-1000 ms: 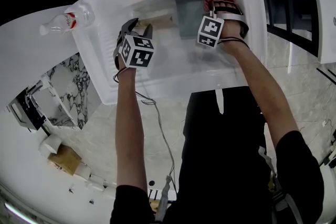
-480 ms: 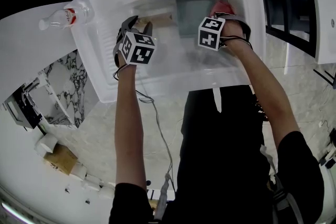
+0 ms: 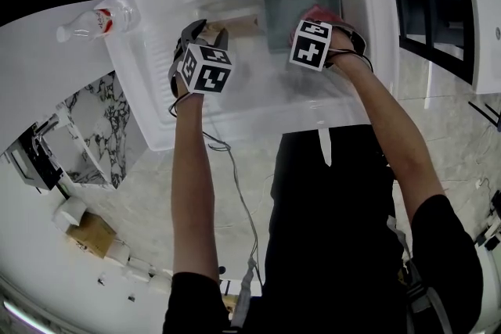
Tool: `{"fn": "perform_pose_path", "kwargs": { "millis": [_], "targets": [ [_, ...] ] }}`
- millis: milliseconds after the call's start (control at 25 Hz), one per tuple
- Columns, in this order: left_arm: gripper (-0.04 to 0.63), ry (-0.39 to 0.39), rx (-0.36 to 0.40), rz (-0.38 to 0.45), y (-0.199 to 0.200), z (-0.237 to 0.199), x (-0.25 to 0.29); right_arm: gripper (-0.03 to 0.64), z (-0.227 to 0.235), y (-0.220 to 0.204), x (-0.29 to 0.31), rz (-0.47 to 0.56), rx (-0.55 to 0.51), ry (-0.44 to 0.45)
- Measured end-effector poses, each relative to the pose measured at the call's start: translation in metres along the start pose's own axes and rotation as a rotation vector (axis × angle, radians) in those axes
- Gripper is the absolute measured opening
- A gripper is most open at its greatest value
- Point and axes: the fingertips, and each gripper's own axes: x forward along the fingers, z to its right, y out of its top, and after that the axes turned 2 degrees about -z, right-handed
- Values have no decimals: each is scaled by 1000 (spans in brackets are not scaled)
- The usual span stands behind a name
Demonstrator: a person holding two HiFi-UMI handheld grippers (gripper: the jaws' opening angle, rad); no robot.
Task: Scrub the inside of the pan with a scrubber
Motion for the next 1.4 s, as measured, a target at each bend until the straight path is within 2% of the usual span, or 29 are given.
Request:
{"fn": "perform_pose_path", "kwargs": {
  "millis": [440,520,600,760,880,1240,1400],
  "targets": [
    [198,-1,3,-2,0,0,1,25,-8,63,1,264,81,52],
    [198,-2,6,-2,0,-1,1,25,-8,70,1,288,87,41],
    [198,-1,10,-3,-1,-1,1,25,-7,73,2,296,45,7],
    [198,-3,16,2,0,-1,1,25,0,74,2,295,-52,-112],
    [198,-5,15,2,0,-1,0,25,17,78,-2,291,-108,-269],
    [198,-4,14,-2,0,-1,1,18,76,89,-17,315,-102,-623],
    [198,-3,11,-8,1,-1,1,17,91,86,-18,240,-164,-720]
  ]
}}
